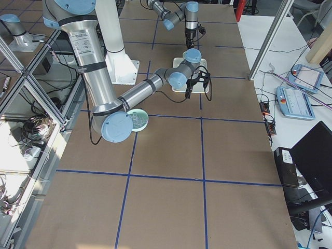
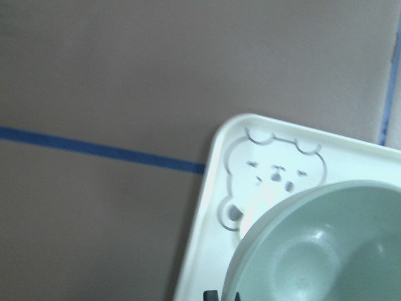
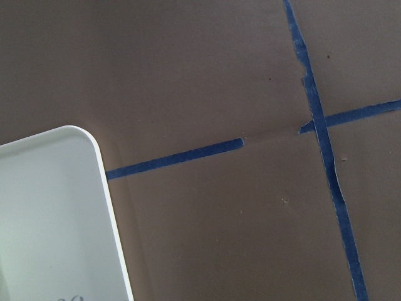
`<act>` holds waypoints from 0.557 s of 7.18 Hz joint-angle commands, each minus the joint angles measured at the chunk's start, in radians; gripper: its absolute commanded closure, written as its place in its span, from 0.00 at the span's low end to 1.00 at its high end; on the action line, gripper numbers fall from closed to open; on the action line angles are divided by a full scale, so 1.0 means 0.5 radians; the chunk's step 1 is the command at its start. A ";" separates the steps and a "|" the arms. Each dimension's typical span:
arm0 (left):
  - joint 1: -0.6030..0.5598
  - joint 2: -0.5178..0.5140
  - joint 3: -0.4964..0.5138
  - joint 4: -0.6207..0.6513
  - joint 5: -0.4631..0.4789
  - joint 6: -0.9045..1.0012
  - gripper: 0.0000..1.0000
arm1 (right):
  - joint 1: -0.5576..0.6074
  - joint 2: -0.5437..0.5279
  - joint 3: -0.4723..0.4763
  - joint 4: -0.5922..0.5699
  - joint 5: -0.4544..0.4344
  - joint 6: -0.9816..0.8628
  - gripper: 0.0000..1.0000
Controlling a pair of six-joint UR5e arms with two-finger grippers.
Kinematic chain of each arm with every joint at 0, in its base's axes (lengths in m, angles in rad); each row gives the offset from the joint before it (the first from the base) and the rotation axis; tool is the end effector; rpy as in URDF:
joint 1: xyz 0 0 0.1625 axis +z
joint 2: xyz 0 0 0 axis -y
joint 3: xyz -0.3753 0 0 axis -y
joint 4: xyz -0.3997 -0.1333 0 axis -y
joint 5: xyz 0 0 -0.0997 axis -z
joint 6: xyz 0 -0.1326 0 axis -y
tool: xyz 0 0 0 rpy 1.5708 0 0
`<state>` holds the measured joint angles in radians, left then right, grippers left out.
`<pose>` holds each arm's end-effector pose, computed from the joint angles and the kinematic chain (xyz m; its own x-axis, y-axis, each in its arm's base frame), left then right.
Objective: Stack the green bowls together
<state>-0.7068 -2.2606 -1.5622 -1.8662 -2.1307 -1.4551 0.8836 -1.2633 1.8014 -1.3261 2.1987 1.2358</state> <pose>0.4901 -0.5013 0.1806 0.4478 -0.2538 -0.8574 0.1650 0.9659 -0.1997 -0.3398 -0.5014 0.3211 0.5440 0.2435 0.8030 -0.1947 0.9675 -0.1614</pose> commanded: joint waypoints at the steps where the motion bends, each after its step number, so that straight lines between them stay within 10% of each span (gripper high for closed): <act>1: 0.088 -0.019 0.023 0.014 0.131 0.002 1.00 | 0.000 -0.014 -0.001 0.004 -0.001 -0.002 0.00; 4: 0.113 -0.026 0.044 0.011 0.162 0.005 1.00 | 0.000 -0.014 -0.001 0.005 -0.001 -0.002 0.00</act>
<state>-0.6540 -2.2728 -1.5425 -1.8606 -2.0538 -1.4539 0.8836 -1.2700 1.8009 -1.3232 2.1982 1.2348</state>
